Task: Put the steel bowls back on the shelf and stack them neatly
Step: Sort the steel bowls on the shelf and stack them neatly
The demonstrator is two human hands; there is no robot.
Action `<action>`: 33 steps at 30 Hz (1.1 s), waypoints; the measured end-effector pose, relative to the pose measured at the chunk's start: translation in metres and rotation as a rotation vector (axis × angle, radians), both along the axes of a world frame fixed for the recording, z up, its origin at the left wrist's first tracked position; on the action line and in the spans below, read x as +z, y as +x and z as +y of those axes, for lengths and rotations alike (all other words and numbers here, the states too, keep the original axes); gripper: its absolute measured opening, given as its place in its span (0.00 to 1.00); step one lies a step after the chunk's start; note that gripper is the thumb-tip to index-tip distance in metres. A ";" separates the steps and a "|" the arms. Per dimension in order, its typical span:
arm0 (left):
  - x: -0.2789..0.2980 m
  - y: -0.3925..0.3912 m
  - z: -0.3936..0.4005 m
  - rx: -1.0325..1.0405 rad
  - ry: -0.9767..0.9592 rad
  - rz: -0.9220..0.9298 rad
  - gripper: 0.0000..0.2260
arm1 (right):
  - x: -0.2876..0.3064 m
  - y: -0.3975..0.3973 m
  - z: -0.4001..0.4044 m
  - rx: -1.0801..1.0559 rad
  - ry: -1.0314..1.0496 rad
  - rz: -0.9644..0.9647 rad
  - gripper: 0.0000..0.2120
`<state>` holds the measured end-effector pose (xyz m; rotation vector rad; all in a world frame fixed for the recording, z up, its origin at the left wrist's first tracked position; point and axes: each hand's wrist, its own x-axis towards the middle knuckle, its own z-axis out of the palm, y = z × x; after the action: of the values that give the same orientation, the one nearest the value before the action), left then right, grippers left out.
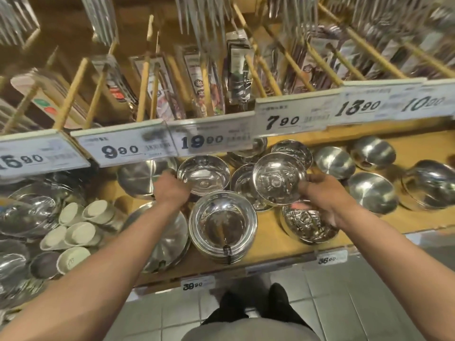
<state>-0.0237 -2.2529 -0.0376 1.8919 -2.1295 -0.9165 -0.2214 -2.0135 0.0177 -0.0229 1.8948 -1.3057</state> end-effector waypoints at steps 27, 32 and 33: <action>0.097 -0.006 0.007 -0.055 0.380 0.443 0.06 | 0.058 -0.010 0.024 -0.011 -0.046 -0.001 0.05; 0.111 -0.028 0.040 -0.041 0.382 0.490 0.07 | 0.071 -0.019 0.049 -0.031 -0.069 0.029 0.04; 0.112 -0.033 0.048 -0.031 0.380 0.481 0.06 | 0.070 -0.024 0.055 -0.054 -0.092 0.015 0.05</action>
<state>-0.0572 -2.2052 0.0748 1.5566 -1.7903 -1.6812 -0.2453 -1.9586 0.0878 -0.0299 1.8581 -1.4323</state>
